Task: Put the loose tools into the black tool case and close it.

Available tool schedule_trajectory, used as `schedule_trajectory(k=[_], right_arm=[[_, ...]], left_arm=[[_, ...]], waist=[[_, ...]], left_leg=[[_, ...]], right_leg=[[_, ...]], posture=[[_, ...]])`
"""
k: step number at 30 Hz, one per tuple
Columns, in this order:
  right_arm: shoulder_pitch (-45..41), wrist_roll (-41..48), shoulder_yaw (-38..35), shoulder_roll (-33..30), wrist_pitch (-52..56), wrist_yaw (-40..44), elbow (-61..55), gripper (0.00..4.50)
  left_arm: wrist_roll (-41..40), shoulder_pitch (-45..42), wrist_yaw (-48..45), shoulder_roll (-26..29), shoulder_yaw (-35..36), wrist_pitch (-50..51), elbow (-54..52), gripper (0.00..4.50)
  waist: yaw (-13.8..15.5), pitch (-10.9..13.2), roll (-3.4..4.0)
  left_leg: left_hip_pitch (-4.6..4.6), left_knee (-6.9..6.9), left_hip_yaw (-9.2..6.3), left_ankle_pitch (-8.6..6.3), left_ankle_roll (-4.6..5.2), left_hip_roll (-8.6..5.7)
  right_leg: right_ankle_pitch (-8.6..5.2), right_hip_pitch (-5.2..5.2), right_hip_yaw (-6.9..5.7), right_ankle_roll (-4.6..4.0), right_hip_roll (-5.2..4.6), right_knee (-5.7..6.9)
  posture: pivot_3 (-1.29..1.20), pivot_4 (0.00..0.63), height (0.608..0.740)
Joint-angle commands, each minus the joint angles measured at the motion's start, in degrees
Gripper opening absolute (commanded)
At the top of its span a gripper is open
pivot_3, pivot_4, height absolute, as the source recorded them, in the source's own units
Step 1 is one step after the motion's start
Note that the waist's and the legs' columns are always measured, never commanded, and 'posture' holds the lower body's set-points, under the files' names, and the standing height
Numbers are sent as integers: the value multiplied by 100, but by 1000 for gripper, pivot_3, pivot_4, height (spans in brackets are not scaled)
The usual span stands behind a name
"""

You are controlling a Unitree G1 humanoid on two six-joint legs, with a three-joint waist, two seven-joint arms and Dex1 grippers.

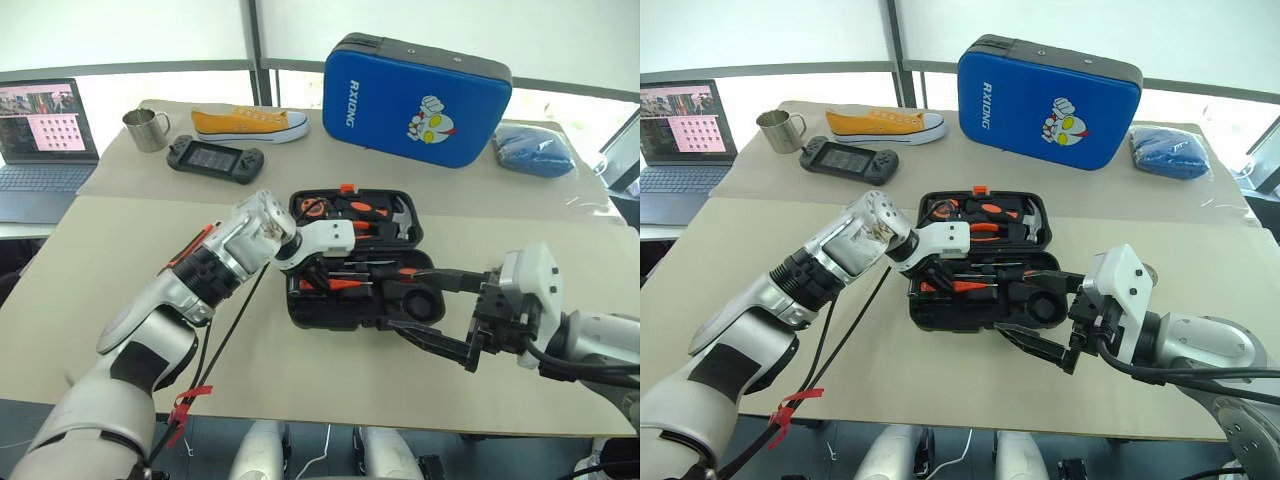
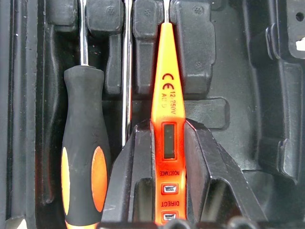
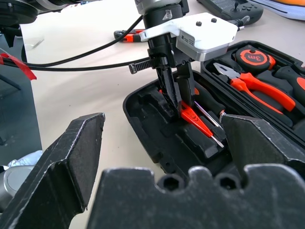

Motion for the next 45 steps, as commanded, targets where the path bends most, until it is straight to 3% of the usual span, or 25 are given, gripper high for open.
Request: schedule_trajectory(k=[1, 8, 12, 17, 25, 30, 45], right_arm=[[-76, 6, -31, 21, -149, -19, -25, 4500], [-164, -33, 67, 40, -160, -6, 65, 4500], [-153, -55, 50, 26, -166, 27, 116, 4500], [-85, -48, -19, -5, -160, 84, 138, 4500], [-211, -51, 44, -53, -119, 132, 293, 4500], [-313, -36, 124, -53, -86, 144, 351, 4500], [-265, -38, 117, -61, -76, 212, 351, 4500]], left_arm=[[27, -4, -191, 65, -24, 128, -67, 1698], [-263, -268, -599, 511, 487, 417, -513, 4242], [-720, -29, -416, 759, 1376, 228, -813, 4421], [-1266, 774, 266, 549, 2553, -314, -931, 2957], [-1444, 2026, 697, 190, 2815, -1714, -1198, 93], [-1273, 2232, 909, -85, 2671, -2386, -891, 25], [-637, 2417, 1131, -132, 2210, -3269, -259, 25]], waist=[[-12, 0, 0], [-59, 0, 0], [-71, 0, 0], [-45, 0, 1], [8, 0, 1], [52, 0, 0], [56, 0, 1]], left_leg=[[0, 0, 0, 0, 0, 0], [0, 0, 0, 0, 0, 2], [-4, 0, -1, 0, 0, 4], [-2, 4, -3, 0, 0, 3], [-7, 21, -4, 0, 1, 6], [-6, 26, -3, -1, 2, -1], [-6, 26, -3, -1, 2, -1]], right_leg=[[0, 0, 0, 0, 0, 0], [0, -3, 1, -1, 2, 5], [0, -9, 1, -1, 3, 8], [0, -2, -2, 0, -8, 7], [1, -1, -4, 1, -8, 11], [3, 3, -4, 4, -9, 10], [3, 4, -4, 4, -7, 10]], posture=[[0, 150, 740], [0, 150, 740], [0, 150, 740], [0, 150, 740], [0, 150, 740], [0, 150, 740], [0, 150, 740]])
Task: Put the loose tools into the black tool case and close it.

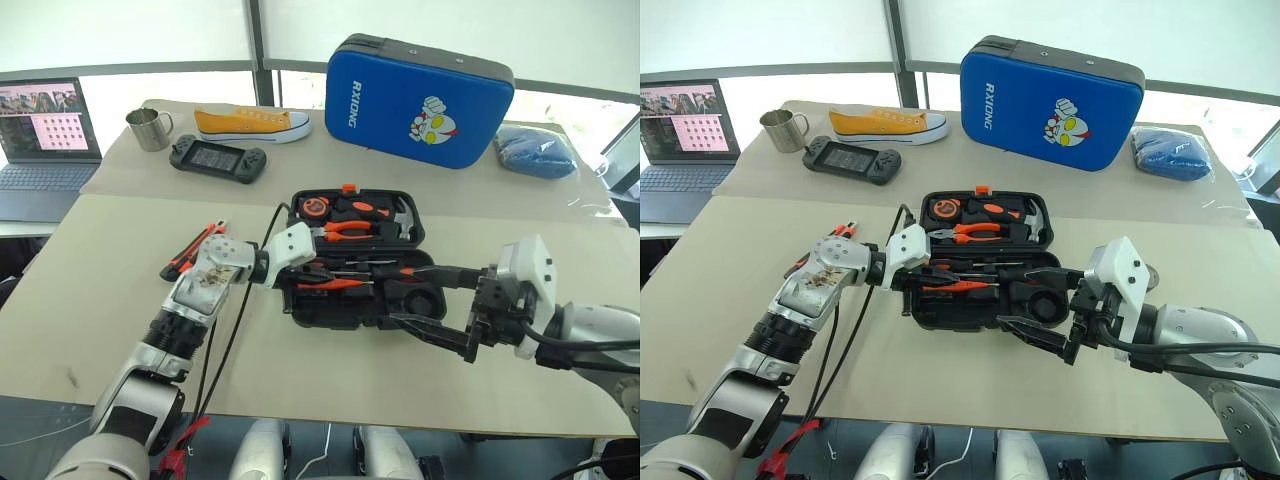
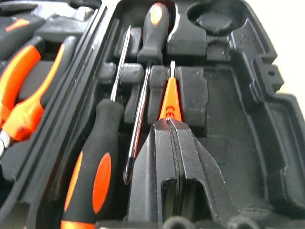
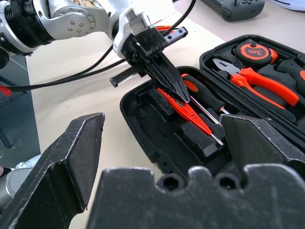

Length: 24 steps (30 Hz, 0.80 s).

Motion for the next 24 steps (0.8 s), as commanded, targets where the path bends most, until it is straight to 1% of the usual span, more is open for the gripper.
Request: schedule_trajectory(k=[1, 9, 12, 14, 20, 22, 24], right_arm=[[-11, 5, -115, -65, -75, 18, -104, 4500], [48, -3, -140, -59, -89, 31, -124, 4500], [72, -6, -147, -54, -96, 28, -131, 4500], [78, -11, -142, -49, -101, 21, -136, 4500], [5, -42, -97, -56, -133, 71, -80, 4500], [-70, -74, -28, -53, -159, 118, -35, 4500], [-259, -83, 87, -34, -178, 185, 65, 4500]], left_arm=[[122, 17, 99, -59, -31, -261, 136, 25], [363, 68, 168, -94, -192, -593, 573, 25], [444, 139, 116, -57, -274, -724, 633, 25], [456, 199, 69, -25, -305, -699, 637, 25], [379, 352, 13, 35, -214, -474, 625, 25], [284, 393, 26, 68, -100, -388, 464, 25], [-202, 375, 29, 157, 324, 175, -123, 525]], waist=[[1, 0, 0], [6, -1, 1], [3, -1, 1], [-2, -1, 1], [-7, -5, 2], [-11, -5, 2], [-33, -5, 2]], left_leg=[[0, 0, 0, 0, 0, 0], [12, 0, -1, 0, 0, 0], [50, -2, -2, -3, 4, 2], [75, -4, -2, -6, 8, 5], [88, -5, -1, -6, 8, 8], [89, -5, -1, -6, 8, 9], [90, -6, -1, -6, 8, 12]], right_leg=[[0, 1, 0, 0, 0, 0], [0, 16, -1, 1, -1, -3], [0, 62, -5, 1, 0, -12], [0, 90, -8, 2, 2, -24], [0, 99, -6, 1, 4, -23], [0, 100, -6, 1, 4, -23], [0, 100, -5, 1, 4, -23]], posture=[[0, 150, 740], [0, 150, 740], [0, 150, 740], [0, 150, 740], [0, 150, 740], [0, 150, 740], [0, 150, 740]])
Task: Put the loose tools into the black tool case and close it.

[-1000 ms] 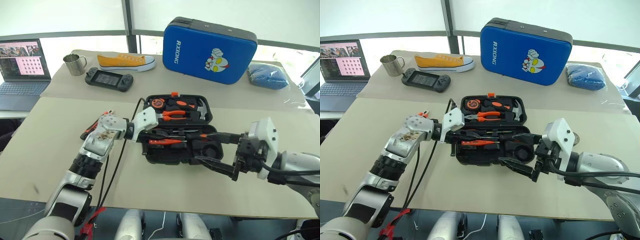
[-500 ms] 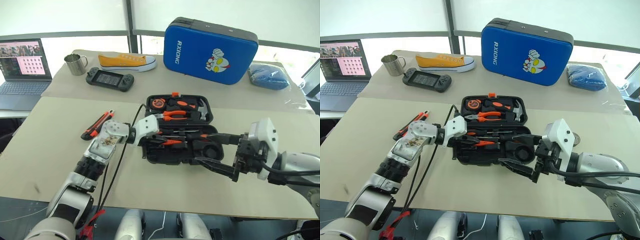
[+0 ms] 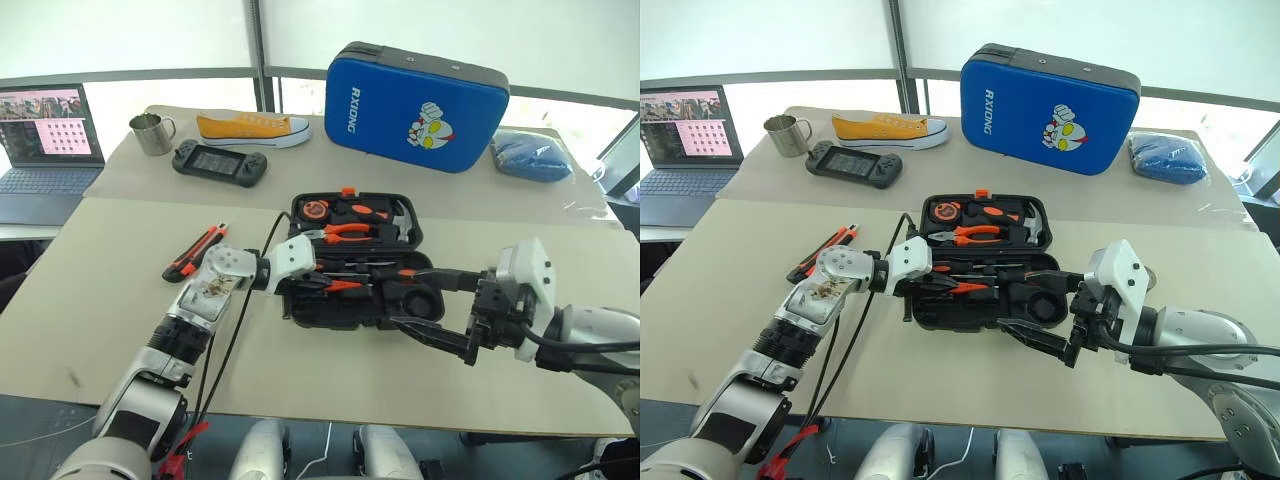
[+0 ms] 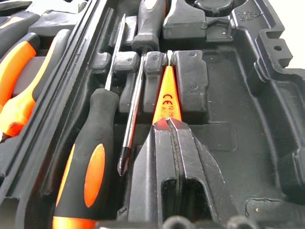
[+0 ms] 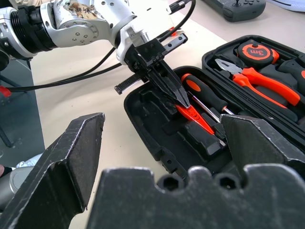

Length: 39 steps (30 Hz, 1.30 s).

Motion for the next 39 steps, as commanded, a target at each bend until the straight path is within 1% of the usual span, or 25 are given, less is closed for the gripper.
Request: schedule_trajectory(k=[1, 2, 3, 5, 7, 9, 10, 11, 12, 14, 16, 17, 19, 22, 24, 27, 29, 31, 33, 36, 39], right_arm=[[-365, -34, 112, -19, -182, 169, 101, 4500], [-447, -42, 159, -9, -182, 206, 147, 4500], [-511, -61, 203, 1, -189, 247, 192, 4500], [-645, -109, 309, 20, -219, 366, 303, 4500], [-858, -219, 522, 52, -306, 559, 498, 4500], [-1082, -331, 733, 94, -390, 746, 681, 4500], [-1161, -373, 801, 111, -418, 815, 743, 4500], [-1272, -426, 891, 134, -452, 907, 824, 4500], [-1343, -467, 946, 148, -480, 978, 886, 4500], [-1543, -576, 1098, 191, -555, 1147, 1034, 4500], [-1784, -655, 1250, 262, -598, 1283, 1171, 4500], [-1902, -677, 1314, 305, -608, 1340, 1229, 4500], [-2080, -700, 1416, 387, -599, 1416, 1311, 4500], [-2180, -794, 1511, 455, -594, 1484, 1364, 4500], [-2214, -799, 1529, 479, -534, 1472, 1376, 4500], [-2194, -678, 1453, 509, -422, 1411, 1260, 4500], [-2111, -657, 1407, 531, -396, 1314, 1139, 4500], [-2004, -634, 1374, 546, -372, 1214, 1018, 4500], [-1871, -557, 1321, 565, -314, 1113, 864, 4500], [-1706, -474, 1273, 588, -253, 988, 660, 4500], [-1488, -402, 1212, 614, -200, 745, 409, 4500]], left_arm=[[-625, 164, -27, 296, 557, 1143, -818, 771], [-884, 164, -6, 398, 788, 1485, -1161, 1056], [-1104, 179, 37, 505, 1006, 1815, -1467, 1497], [-1558, 279, 194, 779, 1525, 2491, -2076, 2169], [-1972, 572, 365, 1231, 2181, 3191, -2754, 2913], [-2186, 1306, 406, 1843, 3053, 3652, -3301, 3611], [-2251, 1605, 438, 2051, 3336, 3766, -3461, 3909], [-2235, 2077, 436, 2278, 3742, 3800, -3592, 4358], [-2239, 2372, 458, 2407, 3973, 3809, -3669, 4465], [-2033, 3159, 559, 2627, 4587, 3703, -3657, 4465], [-1749, 3819, 729, 2729, 5143, 3471, -3406, 4465], [-1629, 4040, 832, 2758, 5348, 3395, -3234, 4465], [-1472, 4283, 993, 2823, 5517, 3196, -3005, 4465], [-1350, 4176, 1115, 3017, 5255, 3042, -2803, 4465], [-1305, 3637, 1300, 3241, 4822, 3330, -2502, 4465], [-1349, 2353, 1266, 3534, 3866, 3902, -1868, 4465], [-1271, 1448, 1123, 3638, 3121, 4305, -1382, 4465], [-1120, 793, 919, 3674, 2465, 4406, -972, 4465], [-954, 242, 724, 3619, 1873, 4514, -534, 4465], [-620, -279, 485, 3522, 1165, 4236, 35, 4465], [45, -924, 460, 3149, 352, 3751, 1074, 4465]], waist=[[-44, 1, -1], [-66, 1, -1], [-82, 2, -2], [-107, 4, -3], [-139, 5, -2], [-208, 5, -1], [-250, 5, 0], [-251, 5, 0], [-256, 6, 0], [-242, 7, -2], [-160, 10, -6], [-145, 10, -7], [-113, 10, -8], [-14, 11, -11], [48, 12, -11], [104, 11, -16], [72, 9, -18], [23, 9, -18], [-38, 9, -18], [-83, 9, -19], [-76, 9, -19]], left_leg=[[-2, 0, 0, 0, 0, 2], [-6, 0, 0, 0, 0, 8], [-13, 0, 0, 0, 0, 10], [-27, -1, -5, 0, 0, 14], [-30, -1, -9, 0, 0, 15], [-25, -6, -8, -1, 0, 15], [-21, -12, -4, -2, 0, 18], [-4, -34, -2, -1, 0, 15], [8, -48, -1, 1, -3, 11], [10, -62, 1, 4, -8, 13], [10, -65, 1, 5, -10, 14], [10, -64, 1, 6, -11, 14], [14, -70, 7, 6, -11, 16], [14, -73, 5, 6, -12, 15], [13, -73, 5, 6, -12, 14], [10, -73, 2, 8, -13, 13], [2, -75, 5, 10, -14, 13], [-3, -83, 12, 10, -14, 7], [-7, -91, 19, 8, -13, 3], [-41, -96, 23, 8, -12, 7], [-81, -87, 25, 11, -15, 3]], right_leg=[[0, -2, 0, 0, 1, 2], [0, -8, 2, -1, 2, 4], [0, -15, 1, -1, 4, 6], [0, -28, -1, -1, 6, 8], [0, -30, -3, -1, 3, 6], [0, -28, 1, 0, 0, 3], [0, -29, 6, -1, 0, -2], [0, -20, 7, -1, -6, -9], [0, -16, 6, -1, -11, -12], [-1, -19, 4, -3, -10, -17], [-1, -19, 1, -4, -14, -20], [-1, -21, -3, -5, -15, -22], [3, -20, -2, -11, -18, -27], [2, -21, -11, -12, -20, -31], [4, -20, -12, -14, -24, -38], [9, -19, -22, -18, -21, -48], [18, -18, -23, -19, -13, -54], [20, -23, -20, -17, -11, -61], [19, -32, -16, -15, -4, -63], [19, -71, -11, -16, 6, -60], [19, -119, -10, -17, 3, -41]], posture=[[0, 150, 740], [0, 150, 740], [0, 150, 740], [0, 150, 740], [0, 150, 740], [0, 150, 740], [0, 150, 740], [0, 150, 740], [0, 150, 740], [0, 150, 740], [0, 150, 740], [0, 150, 740], [0, 150, 740], [0, 150, 740], [0, 150, 740], [0, 150, 740], [0, 150, 740], [0, 150, 740], [0, 150, 740], [0, 150, 740], [0, 150, 740]])
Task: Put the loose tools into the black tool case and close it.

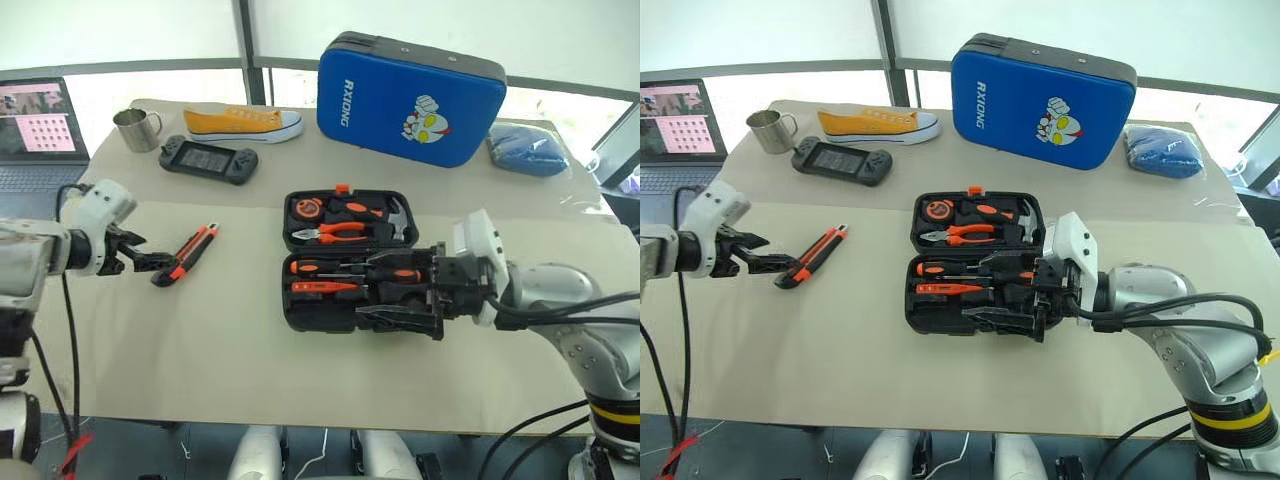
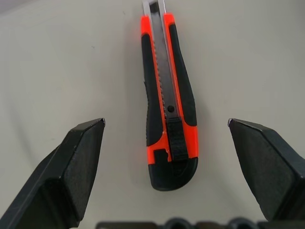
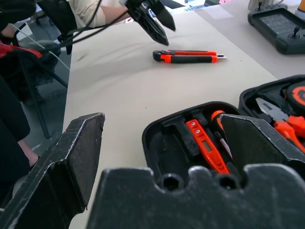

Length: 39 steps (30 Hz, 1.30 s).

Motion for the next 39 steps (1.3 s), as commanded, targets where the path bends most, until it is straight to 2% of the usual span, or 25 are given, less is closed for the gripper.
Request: schedule_trajectory(k=[1, 8, 12, 17, 20, 23, 26, 28, 34, 39], right_arm=[[136, 205, -229, 22, 75, -271, -434, 4500], [265, 244, -306, -26, 102, -442, -599, 4500], [306, 228, -343, -52, 85, -452, -614, 4500], [338, 198, -401, -115, 59, -459, -605, 4500], [392, 197, -463, -176, 57, -468, -607, 4500], [557, 248, -622, -252, 102, -505, -672, 4500], [771, 298, -756, -332, 124, -521, -773, 4500], [925, 326, -840, -387, 138, -533, -843, 4500], [1533, 198, -1064, -646, 86, -451, -1056, 4500], [1891, 236, -1260, -744, 57, -513, -1224, 4500]], left_arm=[[690, -566, -132, -290, -689, -549, 1004, 4465], [1111, -969, -344, -749, -1008, -978, 2066, 4465], [1182, -1091, -354, -862, -885, -1046, 2436, 3536], [1101, -1244, -392, -909, -558, -1279, 2487, 1845], [810, -1275, -564, -954, -198, -1659, 2048, 1808], [-18, -1175, -1295, -1081, 84, -1296, 271, 1805], [-467, -949, -1793, -1099, -154, -992, -1351, 1800], [-550, -821, -1909, -1160, -377, -1017, -2030, 1800], [-529, -848, -1833, -1583, -1277, -511, -2943, 1800], [-256, -979, -1599, -1930, -2104, -48, -3042, 1800]], waist=[[11, 0, -1], [34, 0, -1], [46, -1, 1], [43, -2, 1], [70, 0, -1], [130, 11, -20], [164, 12, -23], [117, 11, -21], [56, 10, -17], [58, 10, -17]], left_leg=[[-6, 5, 3, 0, 0, 0], [-2, 20, 6, 0, 1, -3], [4, 28, 5, 5, 6, -3], [5, 36, 4, 5, 6, -2], [-3, 40, 1, 5, 6, -2], [-19, 54, -3, 5, 6, 0], [-48, 67, -21, 4, 8, 4], [-48, 81, -18, -4, 21, 1], [-32, 84, -13, -4, 23, -4], [-28, 94, -12, -4, 22, -4]], right_leg=[[0, -6, -1, 0, 0, 16], [-2, 1, 1, 3, -5, 16], [-2, 6, 2, 2, -5, 25], [-1, 6, 3, 2, -5, 34], [-1, 1, 1, 2, -5, 36], [-1, -4, -3, 4, -8, 35], [8, -5, -16, 18, -16, 42], [13, 1, -7, 27, -19, 45], [13, 4, 7, 28, -3, 26], [14, 10, 13, 28, 0, 29]], posture=[[0, 150, 740], [0, 150, 740], [0, 150, 740], [0, 150, 740], [0, 150, 740], [0, 150, 740], [0, 150, 740], [0, 150, 740], [0, 150, 740], [0, 150, 740]])
